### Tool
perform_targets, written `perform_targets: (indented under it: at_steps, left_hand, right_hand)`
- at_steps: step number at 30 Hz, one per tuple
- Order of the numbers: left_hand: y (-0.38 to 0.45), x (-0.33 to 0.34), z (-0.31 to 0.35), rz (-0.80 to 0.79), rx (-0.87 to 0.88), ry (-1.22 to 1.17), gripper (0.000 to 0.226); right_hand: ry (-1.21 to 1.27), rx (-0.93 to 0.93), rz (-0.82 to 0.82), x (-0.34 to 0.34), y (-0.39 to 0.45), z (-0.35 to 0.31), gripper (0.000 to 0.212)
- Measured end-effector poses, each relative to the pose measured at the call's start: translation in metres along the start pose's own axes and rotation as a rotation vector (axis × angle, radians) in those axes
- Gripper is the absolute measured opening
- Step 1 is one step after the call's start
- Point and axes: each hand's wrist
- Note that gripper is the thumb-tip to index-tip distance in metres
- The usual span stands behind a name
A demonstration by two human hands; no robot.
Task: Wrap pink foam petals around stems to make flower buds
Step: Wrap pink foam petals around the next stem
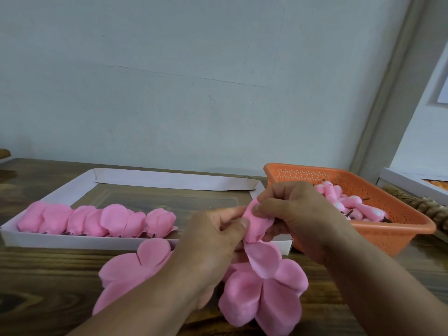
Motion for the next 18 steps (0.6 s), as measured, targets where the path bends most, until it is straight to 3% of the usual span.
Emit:
perform_targets:
  at_steps: [5, 11, 18]
  left_hand:
    - [0.0001, -0.0027, 0.002, -0.019, -0.065, -0.08, 0.023]
    - [0.0012, -0.0061, 0.0069, -0.02, -0.15, -0.185, 0.013]
    - [0.0027, -0.0083, 0.0071, -0.055, -0.155, -0.125, 0.013]
  right_hand:
    - [0.008, 0.001, -0.024, 0.0024, -0.0016, 0.0004, 0.008]
    - [0.076, 0.02, -0.123, 0.0025, -0.0039, -0.0042, 0.014]
    - [0.089, 0.022, -0.094, 0.0014, -0.004, -0.0009, 0.018]
Point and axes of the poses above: each hand's wrist, its own y-axis towards the middle knuckle, its own x-axis out of the palm, z = x × y, and after that the axes turned 12 degrees about -x, right-handed
